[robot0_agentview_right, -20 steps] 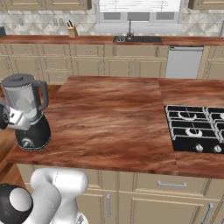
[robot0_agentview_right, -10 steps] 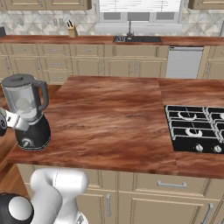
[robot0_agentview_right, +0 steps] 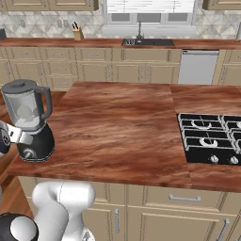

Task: Grab the garlic and lime from the fridge, place them in the blender, close the lid, and turn on the blender to create a marinade.

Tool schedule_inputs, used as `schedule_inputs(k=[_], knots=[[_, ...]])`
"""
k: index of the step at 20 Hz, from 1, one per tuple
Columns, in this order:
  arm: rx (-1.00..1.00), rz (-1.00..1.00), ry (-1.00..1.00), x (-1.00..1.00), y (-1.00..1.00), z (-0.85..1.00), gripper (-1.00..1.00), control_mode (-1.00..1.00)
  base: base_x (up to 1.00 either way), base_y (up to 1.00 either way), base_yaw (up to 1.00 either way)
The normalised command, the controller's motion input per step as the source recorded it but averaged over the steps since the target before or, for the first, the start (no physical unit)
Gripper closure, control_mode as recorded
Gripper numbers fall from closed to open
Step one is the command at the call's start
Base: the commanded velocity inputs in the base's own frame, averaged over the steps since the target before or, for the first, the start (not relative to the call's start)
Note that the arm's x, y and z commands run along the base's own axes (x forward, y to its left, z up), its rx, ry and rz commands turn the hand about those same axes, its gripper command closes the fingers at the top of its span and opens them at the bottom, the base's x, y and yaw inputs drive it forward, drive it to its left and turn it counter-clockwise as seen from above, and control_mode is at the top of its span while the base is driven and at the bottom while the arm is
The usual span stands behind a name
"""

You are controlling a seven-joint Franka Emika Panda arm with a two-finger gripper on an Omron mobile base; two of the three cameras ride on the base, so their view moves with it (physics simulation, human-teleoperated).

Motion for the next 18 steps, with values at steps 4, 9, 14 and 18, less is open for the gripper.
schedule_inputs(k=[4, 9, 14, 18], knots=[[0.00, 0.00, 0.00, 0.07, 0.00, -0.06, 1.00, -1.00, 0.00, 0.00, 0.00], [0.00, 0.00, 0.00, 0.11, 0.00, -0.08, 1.00, -1.00, 0.00, 0.00, 0.00], [0.00, 0.00, 0.00, 0.00, 0.00, -0.15, 1.00, -1.00, 0.00, 0.00, 0.00], [0.00, 0.00, 0.00, 0.00, 0.00, -0.19, 1.00, -1.00, 0.00, 0.00, 0.00]])
